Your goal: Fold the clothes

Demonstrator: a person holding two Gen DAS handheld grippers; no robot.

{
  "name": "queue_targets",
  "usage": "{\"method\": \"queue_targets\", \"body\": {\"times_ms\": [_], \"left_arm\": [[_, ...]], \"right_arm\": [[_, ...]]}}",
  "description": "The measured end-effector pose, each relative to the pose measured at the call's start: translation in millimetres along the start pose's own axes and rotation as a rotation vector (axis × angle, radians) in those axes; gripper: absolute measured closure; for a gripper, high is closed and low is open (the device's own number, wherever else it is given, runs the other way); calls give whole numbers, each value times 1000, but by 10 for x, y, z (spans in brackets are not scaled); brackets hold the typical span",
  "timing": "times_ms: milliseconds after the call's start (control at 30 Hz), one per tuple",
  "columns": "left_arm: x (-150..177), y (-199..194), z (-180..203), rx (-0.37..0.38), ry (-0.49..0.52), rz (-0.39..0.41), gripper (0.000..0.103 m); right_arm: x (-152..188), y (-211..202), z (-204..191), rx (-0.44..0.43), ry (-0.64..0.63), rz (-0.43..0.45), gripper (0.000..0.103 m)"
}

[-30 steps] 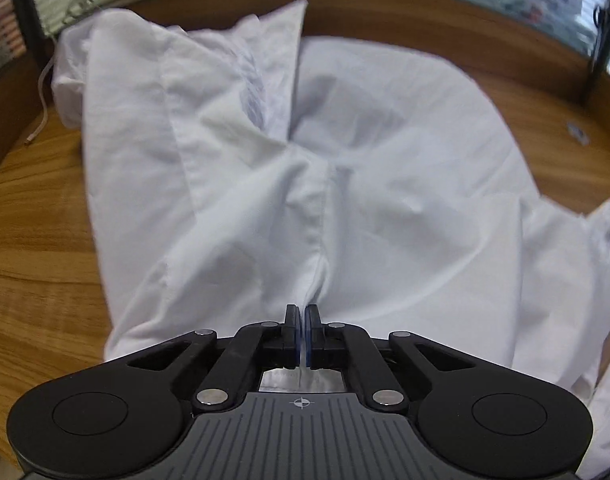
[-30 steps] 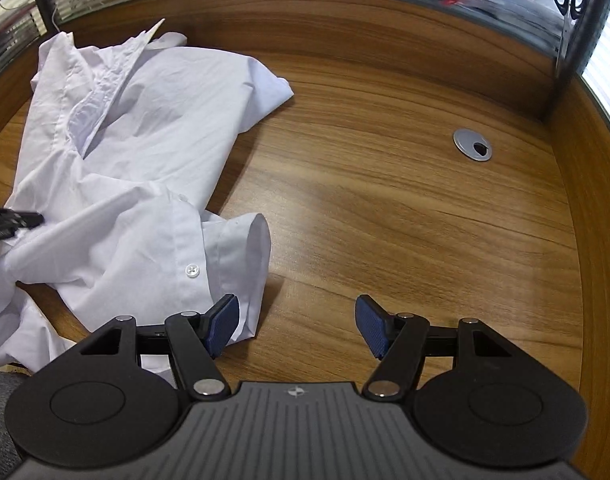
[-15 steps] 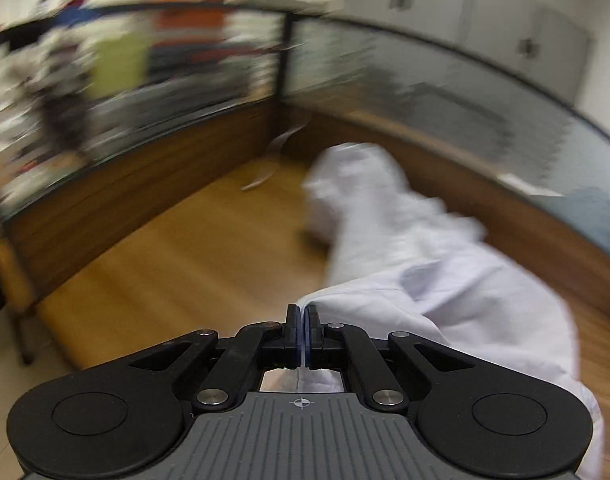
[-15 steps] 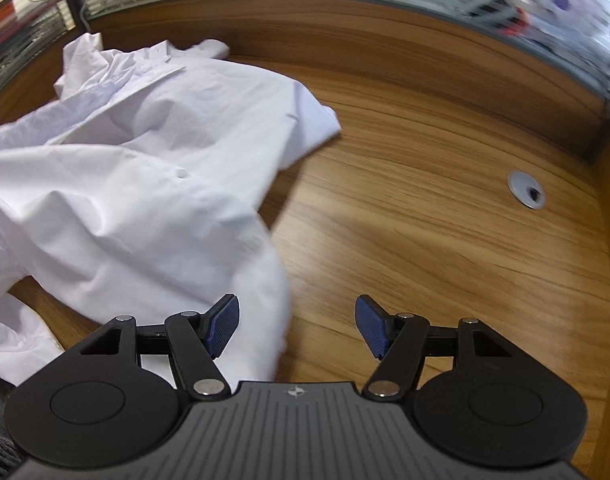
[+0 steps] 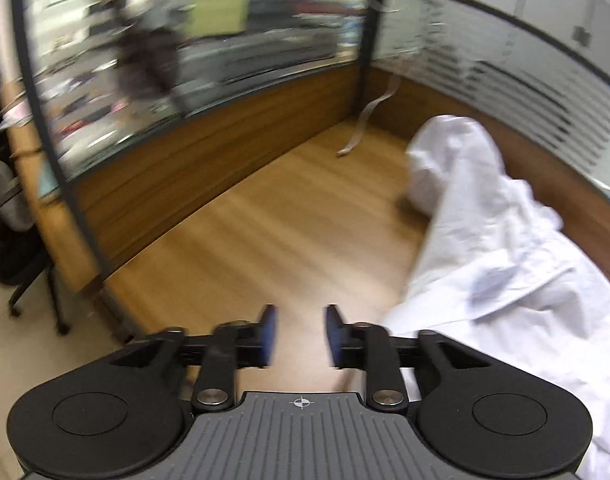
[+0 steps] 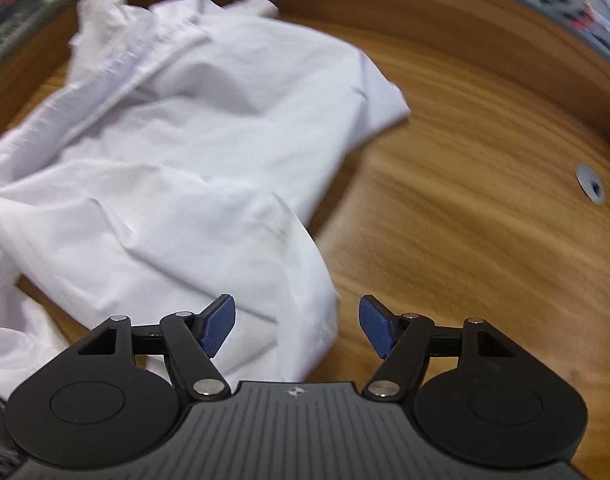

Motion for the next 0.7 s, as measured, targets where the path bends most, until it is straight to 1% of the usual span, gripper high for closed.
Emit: {"method": "queue_targets", "body": {"times_ms": [100, 133, 167, 200, 233, 267, 300, 367, 433, 533, 633, 700], "left_arm": [[-46, 72, 259, 101, 87, -21, 62], [-62, 122, 363, 130, 121, -32, 58], [-76, 171, 468, 158, 154, -43, 56], [-89, 227, 552, 180, 187, -54, 55], [-88, 290, 640, 198, 220, -66, 55], [-83, 355, 731, 217, 253, -79, 52], [-78, 419, 822, 235, 285, -91, 51], [-69, 554, 956, 264, 341, -115, 51], [-33, 677, 1070, 313, 376, -146, 49], [58, 849, 1212, 410, 411, -213, 48], [224, 916, 1326, 529, 444, -297, 44], [364, 918, 1362, 589, 471, -342, 40]], "right_arm": [[124, 48, 56, 19, 60, -30, 29], [164, 55, 64, 17, 80, -39, 37], [202, 54, 53, 17, 90, -46, 57], [238, 49, 45, 17, 100, -52, 74], [263, 27, 50, 23, 113, -51, 100], [286, -4, 58, 30, 126, -46, 100], [294, -83, 75, 44, 139, -20, 100], [277, -286, 101, 82, 140, 35, 100], [217, -563, 108, 140, 113, 105, 100], [27, -1028, 57, 244, 31, 230, 100], [-246, -1440, -21, 355, -64, 354, 101], [-451, -1664, -69, 427, -134, 434, 101]]}}
Point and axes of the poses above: each gripper's, at about its wrist camera, not at the fingertips, and y roughly the way its jaws point, z to its right, x to its underside, the point moved 7 cm from there along y, roughly the way its jaws point, and after that the axes turned 12 degrees about x, right-handed, at the moved point
